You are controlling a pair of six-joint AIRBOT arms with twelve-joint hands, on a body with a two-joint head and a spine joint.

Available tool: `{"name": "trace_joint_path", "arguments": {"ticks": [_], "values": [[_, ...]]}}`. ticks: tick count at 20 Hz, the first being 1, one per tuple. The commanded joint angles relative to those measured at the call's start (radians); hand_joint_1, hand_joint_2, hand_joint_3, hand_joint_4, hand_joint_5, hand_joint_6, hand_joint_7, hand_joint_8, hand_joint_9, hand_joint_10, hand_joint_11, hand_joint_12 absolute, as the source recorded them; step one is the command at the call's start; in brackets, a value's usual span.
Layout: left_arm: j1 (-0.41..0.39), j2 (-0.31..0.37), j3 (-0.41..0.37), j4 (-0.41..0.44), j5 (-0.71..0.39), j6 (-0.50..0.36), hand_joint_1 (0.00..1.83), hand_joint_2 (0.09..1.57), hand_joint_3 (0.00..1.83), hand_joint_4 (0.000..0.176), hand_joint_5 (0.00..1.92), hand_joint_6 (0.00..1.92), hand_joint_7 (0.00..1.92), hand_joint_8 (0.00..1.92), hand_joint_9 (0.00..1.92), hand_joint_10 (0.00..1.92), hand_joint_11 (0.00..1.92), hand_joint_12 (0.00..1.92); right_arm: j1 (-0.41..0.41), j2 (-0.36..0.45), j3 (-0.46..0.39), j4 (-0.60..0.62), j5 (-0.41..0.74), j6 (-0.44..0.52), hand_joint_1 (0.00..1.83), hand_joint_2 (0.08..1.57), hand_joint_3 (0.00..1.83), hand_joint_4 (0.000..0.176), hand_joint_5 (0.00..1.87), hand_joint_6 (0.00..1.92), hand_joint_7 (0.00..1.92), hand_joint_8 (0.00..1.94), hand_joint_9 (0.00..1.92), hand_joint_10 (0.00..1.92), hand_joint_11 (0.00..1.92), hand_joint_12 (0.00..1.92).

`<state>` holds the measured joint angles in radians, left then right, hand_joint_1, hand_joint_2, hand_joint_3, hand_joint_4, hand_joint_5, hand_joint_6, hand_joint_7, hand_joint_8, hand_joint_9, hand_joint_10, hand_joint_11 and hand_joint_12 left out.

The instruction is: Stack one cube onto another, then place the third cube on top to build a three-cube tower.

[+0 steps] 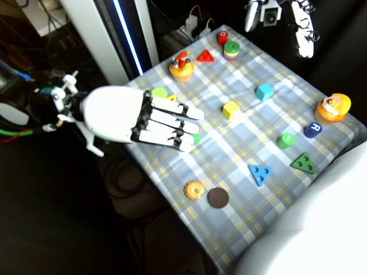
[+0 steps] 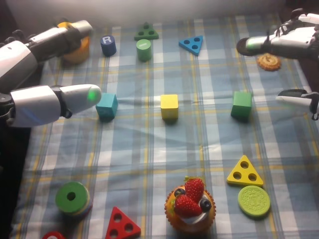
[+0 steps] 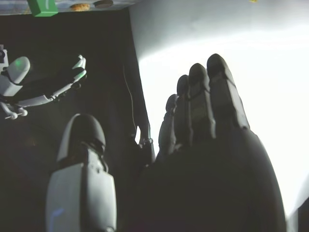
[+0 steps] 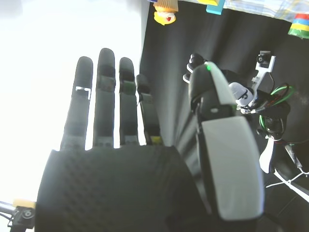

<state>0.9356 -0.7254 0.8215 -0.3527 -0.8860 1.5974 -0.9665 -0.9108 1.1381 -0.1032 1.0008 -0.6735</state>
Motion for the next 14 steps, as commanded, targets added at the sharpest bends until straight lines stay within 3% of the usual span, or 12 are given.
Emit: {"name": "trace_joint_path", "arguments": {"ticks": [1,4,6,9,11,14], "values": [[-0.014,0.003,0.005,0.011,-0.108,-0.003,0.65,1.03,0.01,0.176,0.34,0.0,0.36,0.01,0.32,0.02,0.13,0.37,0.015,-0.002,-0.001,0.017,0.115,0.009,0.81,1.25,0.0,0.0,0.5,0.0,0.53,0.01,0.49,0.02,0.07,0.94],[-0.029,-0.009,0.032,-0.014,-0.052,0.025,0.75,1.01,0.0,0.176,0.35,0.0,0.35,0.0,0.31,0.01,0.1,0.34,0.025,-0.002,-0.001,0.002,0.115,0.015,0.78,1.25,0.0,0.0,0.5,0.0,0.53,0.0,0.48,0.01,0.06,0.93],[-0.046,-0.021,0.043,-0.046,-0.017,0.095,0.76,1.01,0.0,0.176,0.31,0.0,0.36,0.0,0.32,0.01,0.13,0.36,0.03,-0.001,-0.004,-0.011,0.116,0.018,0.79,1.25,0.0,0.0,0.5,0.0,0.54,0.0,0.49,0.01,0.06,0.93],[-0.109,-0.063,0.048,-0.137,0.073,0.392,0.81,1.0,0.0,0.176,0.34,0.01,0.35,0.0,0.31,0.0,0.13,0.35,0.039,0.001,-0.011,-0.035,0.122,0.025,0.86,1.25,0.0,0.0,0.51,0.0,0.56,0.01,0.52,0.01,0.1,0.94],[-0.141,-0.094,0.056,-0.179,0.118,0.549,0.81,0.98,0.0,0.176,0.36,0.0,0.34,0.0,0.28,0.0,0.14,0.22,0.041,0.004,-0.012,-0.044,0.128,0.03,0.84,1.25,0.0,0.0,0.5,0.0,0.55,0.0,0.51,0.0,0.1,0.91],[-0.172,-0.133,0.072,-0.244,0.16,0.75,0.83,0.97,0.0,0.176,0.37,0.0,0.34,0.0,0.28,0.0,0.15,0.2,0.045,0.005,-0.012,-0.054,0.129,0.036,0.86,1.25,0.0,0.0,0.5,0.0,0.55,0.0,0.52,0.0,0.09,0.91]]}}
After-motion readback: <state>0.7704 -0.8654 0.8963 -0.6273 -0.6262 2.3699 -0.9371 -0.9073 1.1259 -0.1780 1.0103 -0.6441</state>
